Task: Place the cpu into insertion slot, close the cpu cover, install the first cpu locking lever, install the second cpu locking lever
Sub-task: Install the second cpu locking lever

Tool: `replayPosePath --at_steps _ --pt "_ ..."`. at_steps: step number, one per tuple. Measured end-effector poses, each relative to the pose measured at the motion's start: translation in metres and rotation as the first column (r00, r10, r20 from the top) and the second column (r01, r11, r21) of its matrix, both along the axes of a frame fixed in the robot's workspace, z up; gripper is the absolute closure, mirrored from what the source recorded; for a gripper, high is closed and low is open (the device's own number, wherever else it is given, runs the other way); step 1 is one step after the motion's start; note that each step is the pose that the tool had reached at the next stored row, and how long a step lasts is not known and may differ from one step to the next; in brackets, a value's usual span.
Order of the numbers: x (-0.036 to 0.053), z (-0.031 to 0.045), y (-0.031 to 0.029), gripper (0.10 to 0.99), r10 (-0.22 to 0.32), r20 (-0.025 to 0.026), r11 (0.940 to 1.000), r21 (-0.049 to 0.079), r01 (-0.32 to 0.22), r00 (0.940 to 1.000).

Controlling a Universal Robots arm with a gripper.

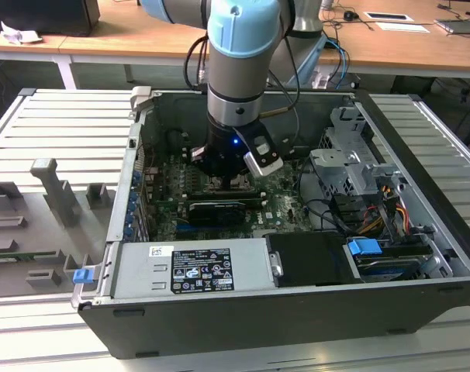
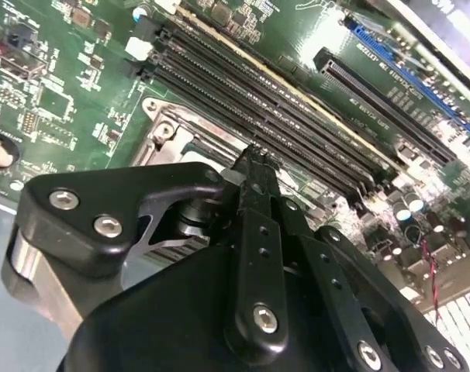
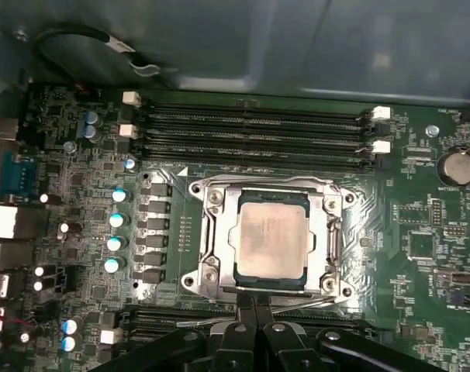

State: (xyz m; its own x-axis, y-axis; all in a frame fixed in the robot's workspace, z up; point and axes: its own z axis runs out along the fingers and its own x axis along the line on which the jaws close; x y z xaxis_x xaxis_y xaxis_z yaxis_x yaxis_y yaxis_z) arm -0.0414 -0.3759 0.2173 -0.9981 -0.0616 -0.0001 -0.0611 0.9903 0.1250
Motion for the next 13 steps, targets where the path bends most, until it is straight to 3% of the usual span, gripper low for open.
replayPosePath --at_steps 2,4,7,9,12,13 --pt "-0.0032 -0.0003 -0.0023 0.98 0.006 -0.0001 0.9999 0.009 -0.006 1.0" --pt "-0.0063 -0.0004 -0.0052 0.98 0.01 0.0002 0.9994 0.033 -0.01 1.0" --pt "-0.0093 -0.0004 -0.0097 0.98 0.01 0.0007 0.9986 0.052 -0.01 0.9999" --pt "-0.0132 -0.0007 -0.0181 0.98 0.011 0.001 0.998 0.063 -0.011 0.9999" --pt "-0.0247 -0.0025 -0.0204 0.98 0.018 0.0018 0.9943 0.105 -0.018 0.9998" --pt "-0.0274 -0.0041 -0.0241 0.98 0.018 0.0023 0.9922 0.123 -0.018 0.9998"
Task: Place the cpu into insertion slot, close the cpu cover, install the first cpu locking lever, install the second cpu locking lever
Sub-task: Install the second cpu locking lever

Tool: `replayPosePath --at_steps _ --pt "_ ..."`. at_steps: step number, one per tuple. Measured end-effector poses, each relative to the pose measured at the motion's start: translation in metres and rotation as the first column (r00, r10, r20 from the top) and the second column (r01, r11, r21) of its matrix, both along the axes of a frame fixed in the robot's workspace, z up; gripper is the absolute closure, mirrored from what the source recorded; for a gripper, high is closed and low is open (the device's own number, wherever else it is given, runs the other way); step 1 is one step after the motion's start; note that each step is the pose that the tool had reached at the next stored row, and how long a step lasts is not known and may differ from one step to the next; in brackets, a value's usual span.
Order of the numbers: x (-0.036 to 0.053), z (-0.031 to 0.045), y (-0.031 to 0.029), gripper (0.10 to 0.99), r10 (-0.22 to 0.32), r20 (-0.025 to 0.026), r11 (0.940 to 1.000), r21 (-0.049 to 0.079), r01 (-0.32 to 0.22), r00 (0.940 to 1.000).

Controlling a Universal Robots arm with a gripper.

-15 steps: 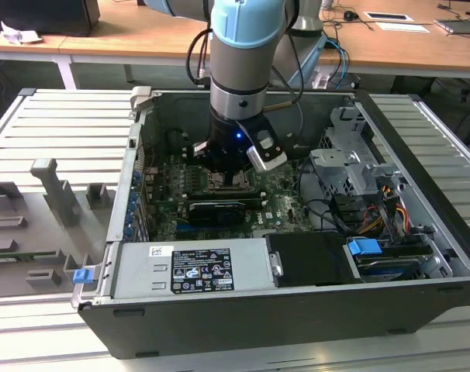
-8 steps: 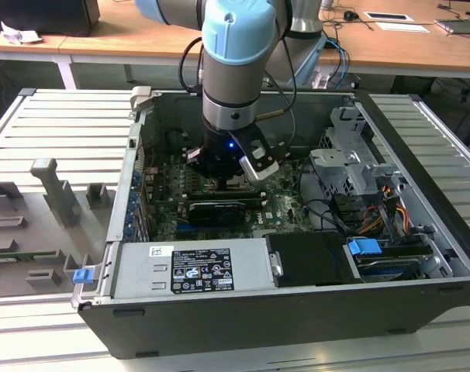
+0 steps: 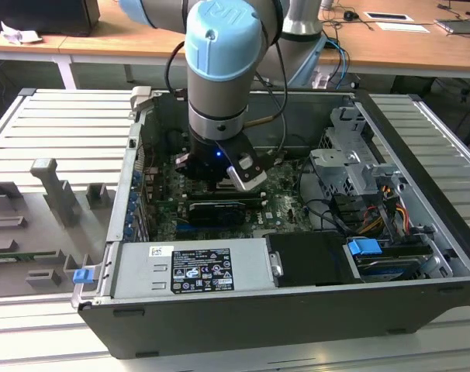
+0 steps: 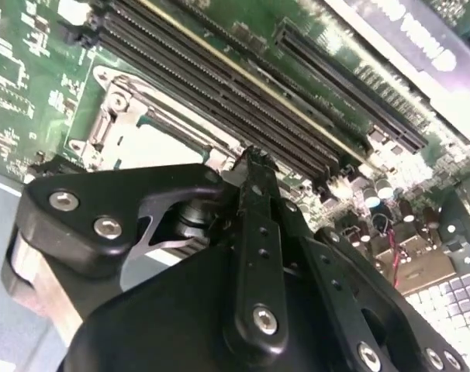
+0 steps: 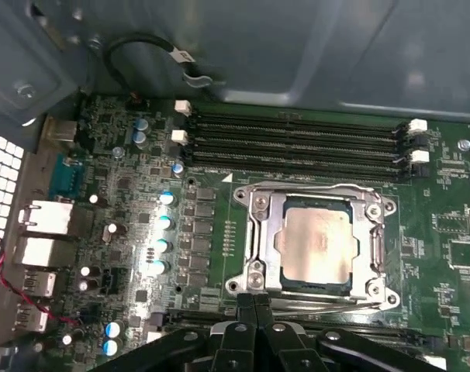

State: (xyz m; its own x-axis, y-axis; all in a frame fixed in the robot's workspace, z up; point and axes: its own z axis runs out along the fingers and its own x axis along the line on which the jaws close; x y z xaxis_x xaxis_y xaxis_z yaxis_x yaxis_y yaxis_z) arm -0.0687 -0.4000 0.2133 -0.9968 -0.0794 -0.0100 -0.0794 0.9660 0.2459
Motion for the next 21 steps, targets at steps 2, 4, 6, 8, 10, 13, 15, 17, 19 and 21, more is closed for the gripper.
replayPosePath --at_steps 2,4,6,8,10,13,15,17,19,21 --pt "-0.0014 -0.0062 -0.0042 0.98 0.0 0.0 0.9996 0.029 0.0 1.0" --pt "-0.0035 -0.0089 -0.0043 0.98 0.001 0.0001 0.9991 0.042 -0.001 1.0" --pt "-0.0041 -0.0106 -0.0043 0.98 0.001 0.0 0.9988 0.049 -0.001 1.0" --pt "-0.0051 -0.0125 -0.0043 0.98 0.001 0.0001 0.9986 0.054 -0.001 1.0" --pt "-0.0059 -0.0135 -0.0043 0.98 0.002 0.0 0.9984 0.056 -0.002 1.0" --pt "-0.0065 -0.0149 -0.0043 0.98 0.003 -0.0002 0.9983 0.059 -0.003 1.0" --pt "-0.0066 -0.0161 -0.0042 0.98 0.003 0.0 0.9981 0.062 -0.003 1.0" --pt "-0.0067 -0.0174 -0.004 0.98 0.004 0.0002 0.9977 0.068 -0.004 1.0" --pt "-0.0078 -0.0188 -0.0027 0.98 0.004 0.0002 0.9972 0.075 -0.004 1.0" --pt "-0.0095 -0.0193 -0.0024 0.98 0.004 0.0001 0.9969 0.079 -0.004 1.0"
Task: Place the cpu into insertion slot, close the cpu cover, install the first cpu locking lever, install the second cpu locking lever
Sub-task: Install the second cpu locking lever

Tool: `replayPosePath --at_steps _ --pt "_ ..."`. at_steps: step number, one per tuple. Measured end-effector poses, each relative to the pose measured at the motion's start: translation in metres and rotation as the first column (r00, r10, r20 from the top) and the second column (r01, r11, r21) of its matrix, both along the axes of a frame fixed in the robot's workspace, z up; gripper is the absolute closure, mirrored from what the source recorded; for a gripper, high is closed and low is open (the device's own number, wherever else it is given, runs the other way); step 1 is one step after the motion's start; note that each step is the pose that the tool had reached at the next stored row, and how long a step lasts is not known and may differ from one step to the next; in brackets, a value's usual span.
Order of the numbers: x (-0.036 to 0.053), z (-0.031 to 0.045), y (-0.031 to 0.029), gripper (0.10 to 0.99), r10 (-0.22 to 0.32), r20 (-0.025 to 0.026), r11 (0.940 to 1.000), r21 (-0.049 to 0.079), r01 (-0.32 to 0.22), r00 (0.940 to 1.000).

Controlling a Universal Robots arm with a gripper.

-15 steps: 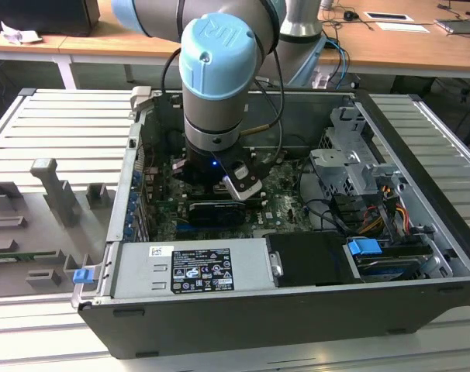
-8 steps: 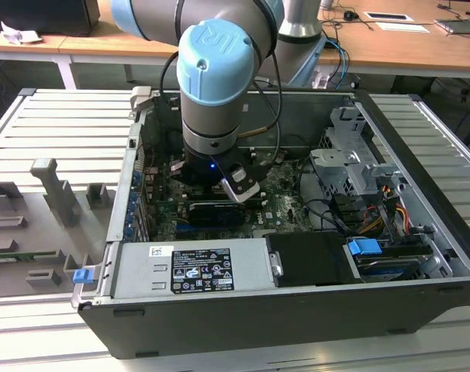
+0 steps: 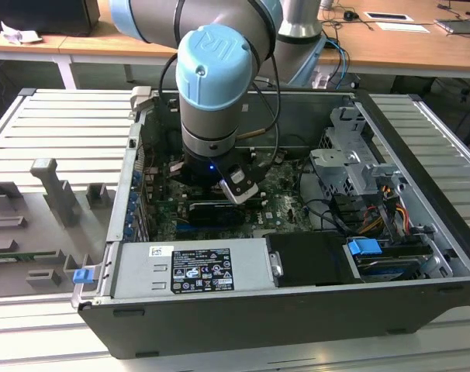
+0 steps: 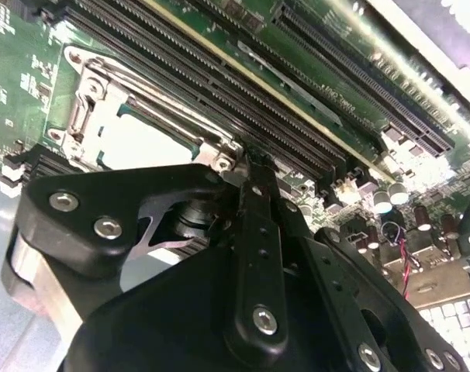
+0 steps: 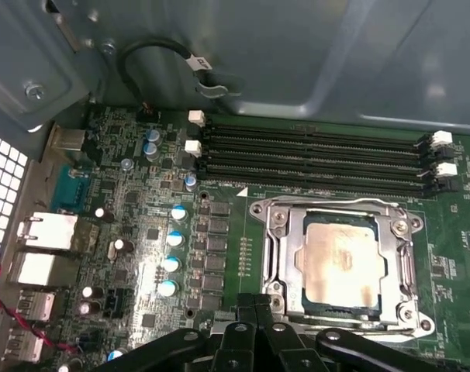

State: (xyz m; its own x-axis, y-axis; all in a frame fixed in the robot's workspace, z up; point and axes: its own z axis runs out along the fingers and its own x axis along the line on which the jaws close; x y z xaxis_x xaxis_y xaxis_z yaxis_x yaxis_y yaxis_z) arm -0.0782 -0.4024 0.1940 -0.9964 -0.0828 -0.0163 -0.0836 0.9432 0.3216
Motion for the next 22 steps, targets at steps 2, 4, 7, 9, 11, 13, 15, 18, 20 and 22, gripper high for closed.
replayPosePath --at_steps 2,4,7,9,11,13,15,18,20,22 --pt "-0.0006 0.0003 0.0001 0.98 0.0 0.0 1.0 0.002 0.0 1.0" --pt "-0.0007 0.0029 0.0001 0.98 0.0 0.0003 1.0 0.004 0.0 1.0" --pt "-0.0008 0.01 0.0007 0.98 0.0 0.0 1.0 0.003 0.0 1.0" --pt "-0.0009 0.0179 0.0008 0.98 0.0 0.0 1.0 0.003 0.0 1.0" --pt "-0.001 0.0227 0.0008 0.98 0.0 0.0 1.0 0.003 0.0 1.0" --pt "-0.001 0.0256 0.0008 0.98 0.0 0.0 1.0 0.003 0.0 1.0" --pt "-0.001 0.027 0.0012 0.98 0.0 0.0001 1.0 0.003 0.0 1.0" --pt "-0.001 0.031 0.0012 0.98 0.0 0.0001 1.0 0.003 0.0 1.0" --pt "-0.0009 0.0321 0.0013 0.98 0.0 0.0001 1.0 0.003 0.0 1.0" --pt "-0.0009 0.0321 0.0013 0.98 0.0 0.0002 1.0 0.003 0.0 1.0"
